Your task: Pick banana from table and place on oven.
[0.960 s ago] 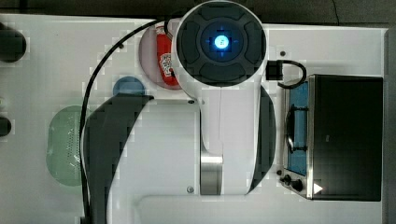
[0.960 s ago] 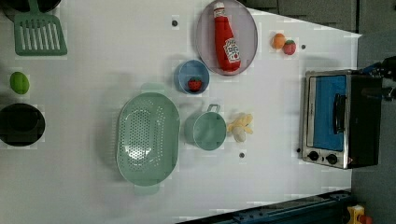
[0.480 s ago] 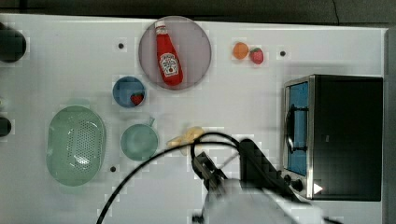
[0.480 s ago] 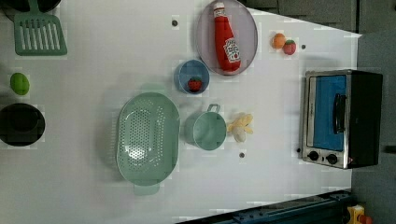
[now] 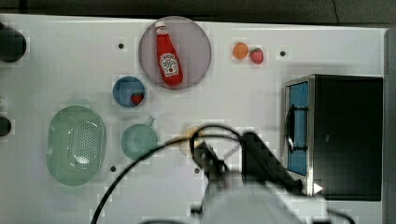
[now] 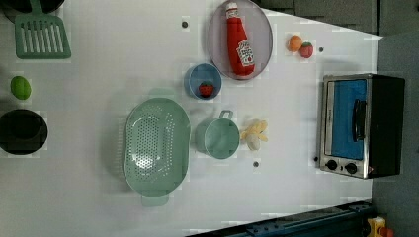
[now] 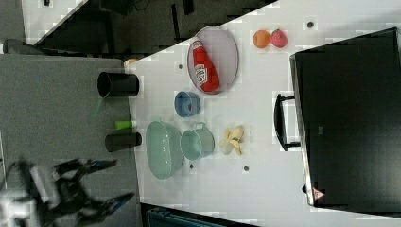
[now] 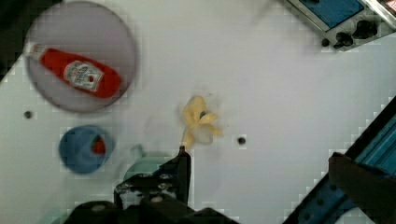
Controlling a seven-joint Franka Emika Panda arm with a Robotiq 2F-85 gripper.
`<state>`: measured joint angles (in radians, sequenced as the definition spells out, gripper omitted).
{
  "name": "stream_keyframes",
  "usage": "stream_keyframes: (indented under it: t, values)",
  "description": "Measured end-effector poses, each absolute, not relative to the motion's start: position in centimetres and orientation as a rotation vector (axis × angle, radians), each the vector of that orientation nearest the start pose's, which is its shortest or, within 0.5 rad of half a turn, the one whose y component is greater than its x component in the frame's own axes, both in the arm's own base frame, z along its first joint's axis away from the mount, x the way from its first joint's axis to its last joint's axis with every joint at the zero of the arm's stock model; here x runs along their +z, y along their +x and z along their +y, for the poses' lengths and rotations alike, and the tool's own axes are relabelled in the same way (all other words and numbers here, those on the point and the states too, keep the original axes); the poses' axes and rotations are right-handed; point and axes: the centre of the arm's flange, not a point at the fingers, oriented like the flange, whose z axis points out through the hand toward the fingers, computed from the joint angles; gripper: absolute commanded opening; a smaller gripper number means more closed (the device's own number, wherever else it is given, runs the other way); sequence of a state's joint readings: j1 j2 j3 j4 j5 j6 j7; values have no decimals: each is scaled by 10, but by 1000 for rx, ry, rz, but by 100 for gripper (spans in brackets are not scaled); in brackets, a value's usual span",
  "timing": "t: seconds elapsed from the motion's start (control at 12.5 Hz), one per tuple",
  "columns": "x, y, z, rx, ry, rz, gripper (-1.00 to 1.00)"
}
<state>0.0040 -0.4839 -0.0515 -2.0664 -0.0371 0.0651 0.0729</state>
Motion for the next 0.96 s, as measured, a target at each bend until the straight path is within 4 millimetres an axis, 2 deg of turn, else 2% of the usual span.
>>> stream_keyframes:
  t: [0.16, 0.32, 0.48, 0.56, 0.72, 0.96]
  values:
    - [563, 443, -21, -24, -2866, 1371, 100]
    - [495, 469, -13, 92, -2897, 1358, 100]
    - [421, 471, -6, 198, -2913, 1352, 100]
    - [391, 470, -3, 214, -2916, 1347, 100]
    - [348, 471, 0, 164, -2928, 1322, 100]
    - [300, 476, 7, 95, -2909, 1299, 100]
